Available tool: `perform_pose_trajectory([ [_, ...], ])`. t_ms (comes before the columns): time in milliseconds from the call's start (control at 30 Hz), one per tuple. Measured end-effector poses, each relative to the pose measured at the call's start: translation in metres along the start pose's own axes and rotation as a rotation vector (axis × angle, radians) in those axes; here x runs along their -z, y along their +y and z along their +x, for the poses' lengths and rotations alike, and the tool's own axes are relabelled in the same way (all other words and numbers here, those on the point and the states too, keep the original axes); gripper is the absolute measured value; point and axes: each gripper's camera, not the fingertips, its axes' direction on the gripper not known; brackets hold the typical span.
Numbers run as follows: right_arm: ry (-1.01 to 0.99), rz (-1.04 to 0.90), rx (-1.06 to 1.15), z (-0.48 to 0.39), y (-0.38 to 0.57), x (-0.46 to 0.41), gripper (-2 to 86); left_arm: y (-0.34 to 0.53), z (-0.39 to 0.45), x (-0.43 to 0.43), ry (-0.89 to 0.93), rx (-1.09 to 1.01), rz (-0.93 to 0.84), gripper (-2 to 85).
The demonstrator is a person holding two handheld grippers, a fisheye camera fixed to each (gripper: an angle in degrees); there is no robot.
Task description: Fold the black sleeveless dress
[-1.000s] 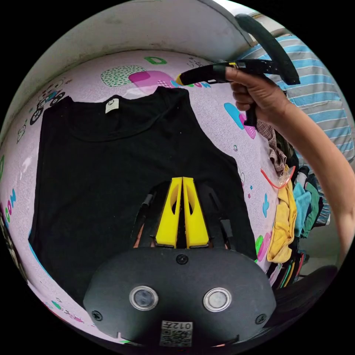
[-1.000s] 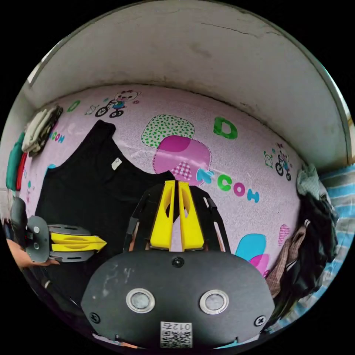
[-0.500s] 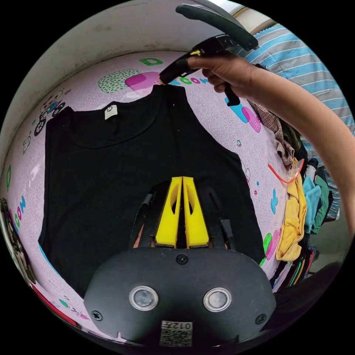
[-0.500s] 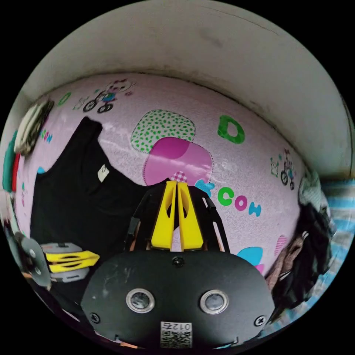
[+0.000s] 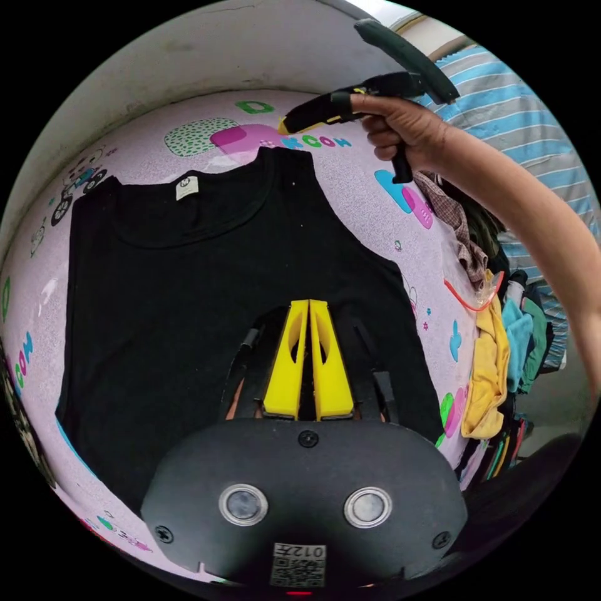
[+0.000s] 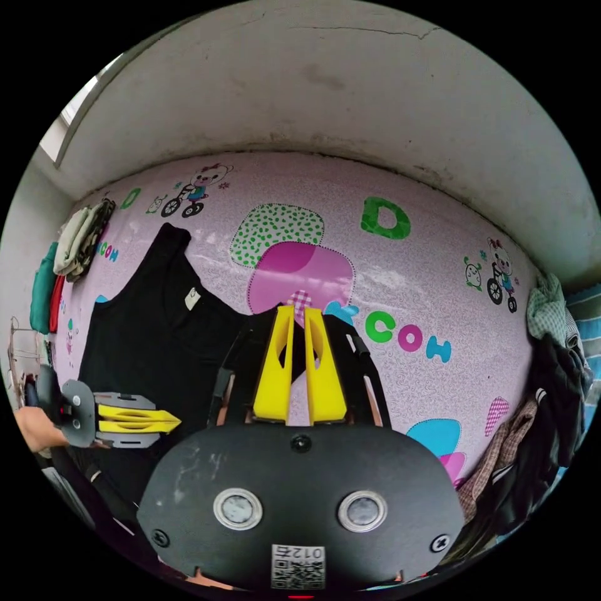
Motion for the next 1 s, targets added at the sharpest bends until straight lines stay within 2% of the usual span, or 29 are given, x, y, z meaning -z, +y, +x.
perform_pose_trajectory([
  [33,-0.008,-0.008,0.006,0.003,0.002,-0.001,2.4,0.001,-0.002,0.003,0.074,-0.023,0.019,0.9],
  [100,-0.019,-0.008,0.022,0.006,0.006,0.000,3.7,0.004,-0.004,0.017,0.053,-0.047,0.096,1.0],
  [200,-0.024,-0.012,0.039,0.011,0.010,0.001,4.6,-0.001,-0.012,0.043,-0.155,-0.119,0.173,1.3],
  [267,-0.025,-0.033,0.053,0.012,0.012,-0.001,4.9,-0.013,-0.023,0.051,-0.286,-0.149,0.160,2.0],
  [433,0.023,-0.101,0.069,0.009,0.015,-0.007,5.1,-0.058,-0.058,0.050,-0.515,-0.186,0.058,5.1],
  [733,0.055,-0.172,0.134,0.001,0.030,0.002,4.9,-0.096,-0.039,-0.023,-0.686,-0.416,-0.204,8.9],
  [867,0.037,-0.202,0.135,0.002,0.043,0.008,4.9,-0.099,-0.027,-0.051,-0.715,-0.454,-0.288,8.0],
  [1000,0.048,-0.206,0.145,-0.003,0.060,0.014,4.3,-0.096,-0.017,-0.071,-0.616,-0.451,-0.334,5.0],
])
